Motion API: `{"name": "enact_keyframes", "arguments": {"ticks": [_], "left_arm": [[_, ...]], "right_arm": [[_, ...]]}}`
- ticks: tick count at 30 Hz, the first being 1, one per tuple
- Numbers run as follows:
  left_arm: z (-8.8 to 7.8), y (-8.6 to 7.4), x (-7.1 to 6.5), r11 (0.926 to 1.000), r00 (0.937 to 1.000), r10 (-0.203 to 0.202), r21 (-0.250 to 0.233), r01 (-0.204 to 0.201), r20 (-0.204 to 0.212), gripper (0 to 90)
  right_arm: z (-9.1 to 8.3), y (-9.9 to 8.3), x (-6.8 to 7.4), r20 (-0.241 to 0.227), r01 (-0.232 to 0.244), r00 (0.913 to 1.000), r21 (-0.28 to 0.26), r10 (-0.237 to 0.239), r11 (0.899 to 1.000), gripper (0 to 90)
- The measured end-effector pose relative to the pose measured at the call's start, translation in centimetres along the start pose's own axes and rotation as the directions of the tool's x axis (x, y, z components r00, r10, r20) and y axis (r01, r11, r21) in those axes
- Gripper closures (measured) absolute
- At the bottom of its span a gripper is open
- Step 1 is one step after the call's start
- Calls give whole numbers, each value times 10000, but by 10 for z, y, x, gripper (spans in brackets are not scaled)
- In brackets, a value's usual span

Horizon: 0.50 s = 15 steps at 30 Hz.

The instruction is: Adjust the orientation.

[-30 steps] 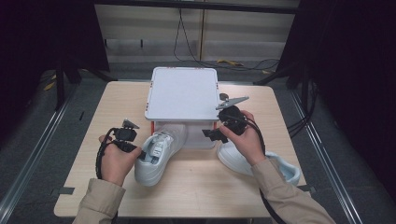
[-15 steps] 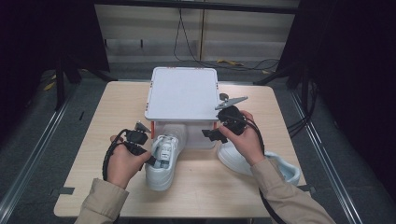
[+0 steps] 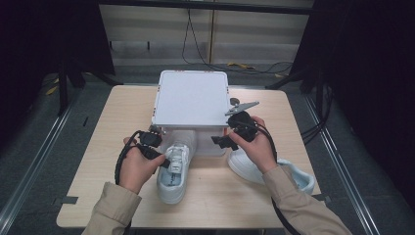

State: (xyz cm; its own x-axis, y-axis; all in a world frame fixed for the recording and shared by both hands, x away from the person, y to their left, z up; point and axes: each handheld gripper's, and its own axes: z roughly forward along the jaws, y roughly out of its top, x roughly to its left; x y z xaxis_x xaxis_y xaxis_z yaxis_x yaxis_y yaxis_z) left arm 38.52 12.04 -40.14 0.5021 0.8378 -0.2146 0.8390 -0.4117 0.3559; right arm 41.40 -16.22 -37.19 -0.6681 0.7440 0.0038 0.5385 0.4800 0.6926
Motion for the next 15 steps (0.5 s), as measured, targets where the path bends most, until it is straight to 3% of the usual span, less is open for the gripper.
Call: {"name": "enact_keyframes", "arguments": {"ticks": [6,8,9,12,15], "left_arm": [[7,6,-6,9995,9985,309,19,-309,-451,617],[9,8,-7,9995,9980,260,205,-249,-570,633],[8,9,-7,9993,9976,225,298,-206,-650,714],[5,11,-11,9992,9944,230,364,-194,-1027,781],[3,9,-7,9998,9960,-119,170,135,-889,817]], "right_arm": [[-4,-1,-1,41,54,10000,-9,-54,10000,146],[-7,-2,-4,70,1,10000,-42,-1,10000,147],[-10,-2,-6,116,-32,9999,-77,33,10000,146],[-11,-3,-7,128,-84,9999,-122,86,9999,147],[-11,-3,-7,124,-79,9999,-119,81,9999,147]]}}
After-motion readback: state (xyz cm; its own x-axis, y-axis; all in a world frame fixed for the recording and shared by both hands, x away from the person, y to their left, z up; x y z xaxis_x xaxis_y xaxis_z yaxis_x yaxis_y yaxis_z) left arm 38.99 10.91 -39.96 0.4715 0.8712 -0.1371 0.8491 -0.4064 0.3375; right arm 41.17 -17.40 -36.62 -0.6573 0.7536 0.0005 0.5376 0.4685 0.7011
